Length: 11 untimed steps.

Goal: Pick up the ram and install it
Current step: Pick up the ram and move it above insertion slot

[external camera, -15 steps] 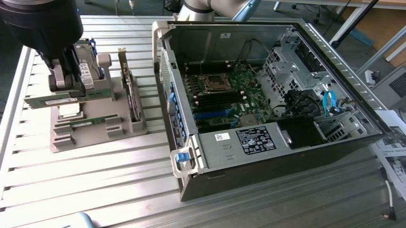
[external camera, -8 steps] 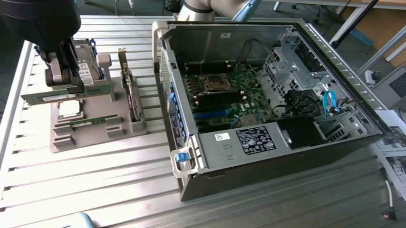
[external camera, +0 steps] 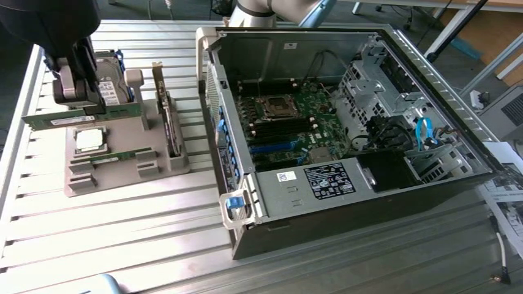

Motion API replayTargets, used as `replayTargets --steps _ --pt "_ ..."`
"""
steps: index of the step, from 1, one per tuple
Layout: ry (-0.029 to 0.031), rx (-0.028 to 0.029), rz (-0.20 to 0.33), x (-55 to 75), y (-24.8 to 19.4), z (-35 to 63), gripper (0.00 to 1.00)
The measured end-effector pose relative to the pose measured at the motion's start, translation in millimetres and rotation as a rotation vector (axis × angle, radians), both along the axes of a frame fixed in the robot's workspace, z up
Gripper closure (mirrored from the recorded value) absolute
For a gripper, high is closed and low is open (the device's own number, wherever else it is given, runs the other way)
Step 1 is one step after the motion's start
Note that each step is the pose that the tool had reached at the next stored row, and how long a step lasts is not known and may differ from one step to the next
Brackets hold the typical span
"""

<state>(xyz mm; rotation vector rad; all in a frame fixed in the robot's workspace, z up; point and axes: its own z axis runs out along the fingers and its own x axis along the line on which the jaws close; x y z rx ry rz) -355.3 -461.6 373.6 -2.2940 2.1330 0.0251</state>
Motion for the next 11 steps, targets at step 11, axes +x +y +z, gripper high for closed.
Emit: replayTargets --steps 11 --pt "0.0000 0.0000 0.000 0.0 0.0 15.3 0.88"
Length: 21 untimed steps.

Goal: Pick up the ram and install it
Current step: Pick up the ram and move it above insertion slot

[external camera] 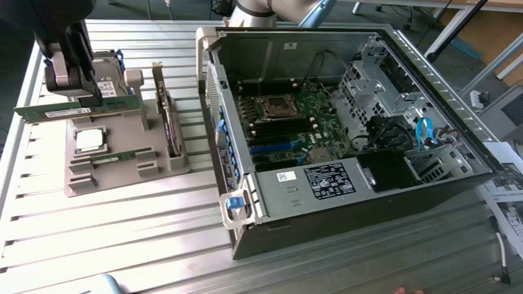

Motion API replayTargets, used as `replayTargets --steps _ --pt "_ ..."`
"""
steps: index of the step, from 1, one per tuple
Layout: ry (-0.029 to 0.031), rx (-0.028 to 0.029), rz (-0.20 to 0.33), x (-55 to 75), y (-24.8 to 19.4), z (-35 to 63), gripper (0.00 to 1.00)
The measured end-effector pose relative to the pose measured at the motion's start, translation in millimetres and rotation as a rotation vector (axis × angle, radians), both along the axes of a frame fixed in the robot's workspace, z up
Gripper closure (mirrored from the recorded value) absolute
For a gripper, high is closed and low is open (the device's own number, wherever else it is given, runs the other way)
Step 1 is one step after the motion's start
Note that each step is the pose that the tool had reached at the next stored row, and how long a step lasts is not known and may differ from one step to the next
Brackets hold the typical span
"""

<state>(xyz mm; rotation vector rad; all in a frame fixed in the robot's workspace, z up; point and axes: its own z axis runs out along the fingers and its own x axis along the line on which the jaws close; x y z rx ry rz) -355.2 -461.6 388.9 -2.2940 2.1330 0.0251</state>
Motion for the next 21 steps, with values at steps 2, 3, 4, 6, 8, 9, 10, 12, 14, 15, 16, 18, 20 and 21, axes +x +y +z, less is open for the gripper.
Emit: replayTargets --steps 2,3,4,6,8,9,10,12,14,15,16,18,20,21 --pt "0.0000 0.0000 0.000 0.0 0.0 3.3 0.88" --pt "0.0000 0.0000 0.000 0.0 0.0 5.0 0.88" --pt "-0.0001 0.0001 0.000 0.0 0.0 6.3 0.88" --pt "-0.0001 0.0001 0.000 0.0 0.0 9.6 0.88" --pt "0.0000 0.0000 0.000 0.0 0.0 12.0 0.88" --pt "0.0000 0.0000 0.000 0.0 0.0 13.6 0.88" --pt "0.0000 0.0000 0.000 0.0 0.0 14.9 0.88" --pt "-0.0001 0.0001 0.000 0.0 0.0 17.7 0.88" --pt "-0.0001 0.0001 0.000 0.0 0.0 19.8 0.88" --pt "-0.0001 0.0001 0.000 0.0 0.0 20.7 0.88" --pt "0.0000 0.0000 0.000 0.0 0.0 21.3 0.88" --pt "-0.0001 0.0001 0.000 0.0 0.0 21.3 0.88" --pt "0.0000 0.0001 0.000 0.0 0.0 21.3 0.88" --pt "0.0000 0.0001 0.000 0.0 0.0 21.3 0.88"
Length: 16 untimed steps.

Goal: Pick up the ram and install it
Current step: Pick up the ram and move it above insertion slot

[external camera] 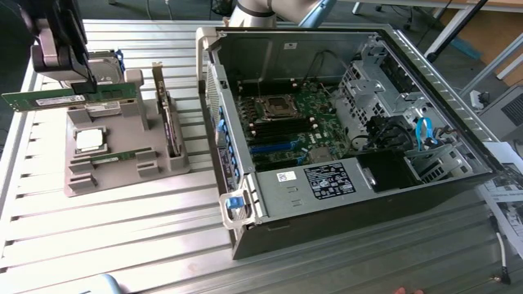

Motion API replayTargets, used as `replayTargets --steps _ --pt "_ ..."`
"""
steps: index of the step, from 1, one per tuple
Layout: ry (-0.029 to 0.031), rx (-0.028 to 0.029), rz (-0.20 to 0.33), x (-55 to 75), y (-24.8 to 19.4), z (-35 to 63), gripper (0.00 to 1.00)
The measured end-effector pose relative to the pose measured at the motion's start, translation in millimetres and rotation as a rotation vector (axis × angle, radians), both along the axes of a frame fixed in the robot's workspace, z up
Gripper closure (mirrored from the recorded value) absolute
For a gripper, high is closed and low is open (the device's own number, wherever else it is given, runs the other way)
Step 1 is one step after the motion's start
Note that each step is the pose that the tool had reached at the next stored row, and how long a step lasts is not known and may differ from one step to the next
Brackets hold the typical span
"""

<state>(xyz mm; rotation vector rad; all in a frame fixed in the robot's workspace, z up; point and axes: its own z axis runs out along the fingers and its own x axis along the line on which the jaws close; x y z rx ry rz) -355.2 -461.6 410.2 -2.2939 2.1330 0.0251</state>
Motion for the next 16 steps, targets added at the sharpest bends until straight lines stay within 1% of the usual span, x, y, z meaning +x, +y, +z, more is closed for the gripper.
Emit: replayTargets --steps 7,16 --pt "0.0000 0.0000 0.000 2.1 0.0 0.0 0.88" --pt "0.0001 -0.0001 0.000 12.4 0.0 0.0 0.88"
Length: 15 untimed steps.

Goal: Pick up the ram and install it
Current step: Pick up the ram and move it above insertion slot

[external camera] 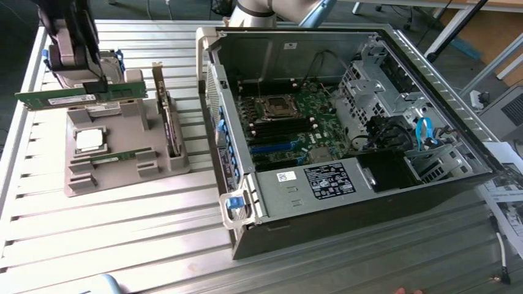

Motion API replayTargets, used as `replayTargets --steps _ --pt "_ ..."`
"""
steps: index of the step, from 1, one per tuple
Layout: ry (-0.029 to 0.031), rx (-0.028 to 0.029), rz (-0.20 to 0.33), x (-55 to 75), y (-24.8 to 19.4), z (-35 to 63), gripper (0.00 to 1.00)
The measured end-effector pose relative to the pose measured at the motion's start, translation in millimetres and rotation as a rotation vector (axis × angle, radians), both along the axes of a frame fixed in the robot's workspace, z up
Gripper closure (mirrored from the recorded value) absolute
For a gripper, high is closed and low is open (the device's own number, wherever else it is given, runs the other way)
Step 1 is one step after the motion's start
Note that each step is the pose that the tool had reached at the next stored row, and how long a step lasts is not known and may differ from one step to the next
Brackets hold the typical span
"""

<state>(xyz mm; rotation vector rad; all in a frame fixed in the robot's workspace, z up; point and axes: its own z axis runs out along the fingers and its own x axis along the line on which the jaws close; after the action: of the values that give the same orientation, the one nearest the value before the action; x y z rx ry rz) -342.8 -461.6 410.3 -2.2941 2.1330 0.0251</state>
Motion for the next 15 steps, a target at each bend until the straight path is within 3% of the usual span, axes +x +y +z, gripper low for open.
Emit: replayTargets --steps 15 --pt "0.0000 0.0000 0.000 22.0 -0.9 0.0 0.88"
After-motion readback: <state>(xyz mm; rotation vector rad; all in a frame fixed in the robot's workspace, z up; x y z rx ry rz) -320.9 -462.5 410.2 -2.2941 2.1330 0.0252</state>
